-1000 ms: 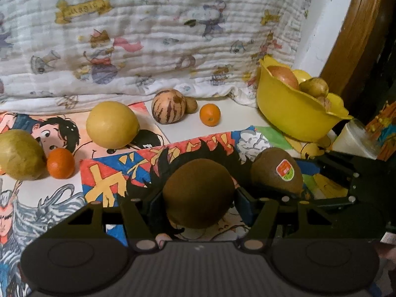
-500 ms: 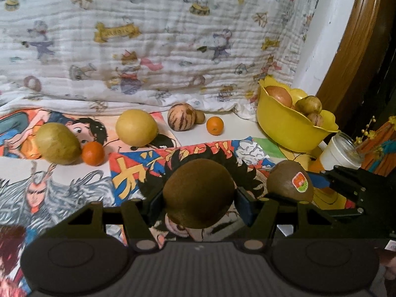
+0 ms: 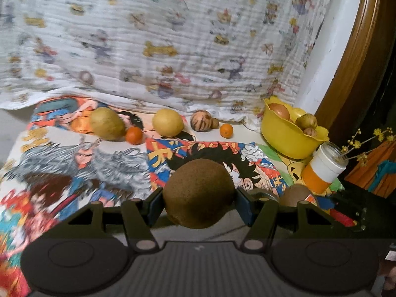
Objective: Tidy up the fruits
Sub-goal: 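Carry both kiwis onto the grey tray and open both tools, then move the left tool toward the green pear while the right tool approaches the lemon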
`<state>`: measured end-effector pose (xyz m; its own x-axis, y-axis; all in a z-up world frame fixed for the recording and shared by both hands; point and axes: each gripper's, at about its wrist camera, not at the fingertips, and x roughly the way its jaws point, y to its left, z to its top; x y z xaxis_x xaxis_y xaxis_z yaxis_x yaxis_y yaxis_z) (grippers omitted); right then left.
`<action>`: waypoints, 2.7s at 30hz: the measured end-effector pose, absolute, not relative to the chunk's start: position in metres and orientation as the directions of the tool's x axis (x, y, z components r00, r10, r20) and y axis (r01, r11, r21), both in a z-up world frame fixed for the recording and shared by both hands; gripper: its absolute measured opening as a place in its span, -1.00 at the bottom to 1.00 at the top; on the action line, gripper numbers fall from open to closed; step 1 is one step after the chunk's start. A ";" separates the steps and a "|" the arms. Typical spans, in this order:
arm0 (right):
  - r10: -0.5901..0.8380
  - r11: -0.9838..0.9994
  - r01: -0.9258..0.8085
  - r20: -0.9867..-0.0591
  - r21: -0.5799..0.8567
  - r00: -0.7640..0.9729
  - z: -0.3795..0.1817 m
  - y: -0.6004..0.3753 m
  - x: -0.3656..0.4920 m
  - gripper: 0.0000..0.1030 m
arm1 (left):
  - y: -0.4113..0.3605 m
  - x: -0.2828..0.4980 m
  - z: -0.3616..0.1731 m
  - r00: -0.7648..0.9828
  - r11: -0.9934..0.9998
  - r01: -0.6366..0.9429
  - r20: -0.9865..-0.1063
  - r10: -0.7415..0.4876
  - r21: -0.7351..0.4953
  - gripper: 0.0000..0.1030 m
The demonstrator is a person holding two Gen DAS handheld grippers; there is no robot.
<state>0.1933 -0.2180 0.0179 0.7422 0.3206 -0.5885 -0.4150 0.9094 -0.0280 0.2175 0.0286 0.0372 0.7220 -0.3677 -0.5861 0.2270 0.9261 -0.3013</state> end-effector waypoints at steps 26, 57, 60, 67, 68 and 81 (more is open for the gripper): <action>0.382 0.875 -0.484 -0.662 0.034 0.644 -0.004 -0.202 0.123 0.13 | 0.054 0.098 0.003 0.724 0.937 0.068 -0.629 -0.282 -0.343 0.27; 0.353 0.877 -0.480 -0.680 0.002 0.643 -0.010 -0.199 0.126 0.15 | 0.040 0.096 -0.005 0.703 0.961 0.040 -0.676 -0.221 -0.272 0.28; 0.354 0.877 -0.480 -0.676 0.000 0.647 -0.010 -0.199 0.125 0.18 | 0.040 0.096 -0.005 0.704 0.961 0.039 -0.675 -0.220 -0.273 0.32; 0.352 0.881 -0.474 -0.658 -0.008 0.666 -0.003 -0.201 0.117 0.60 | 0.044 0.092 0.009 0.733 0.954 0.041 -0.640 -0.230 -0.296 0.64; 0.351 0.882 -0.472 -0.653 -0.011 0.671 -0.001 -0.202 0.116 0.70 | 0.045 0.091 0.011 0.739 0.953 0.040 -0.633 -0.230 -0.300 0.70; 0.310 0.900 -0.433 -0.628 -0.048 0.714 0.030 -0.213 0.116 0.99 | 0.062 0.097 0.040 0.783 0.962 0.004 -0.597 -0.173 -0.273 0.99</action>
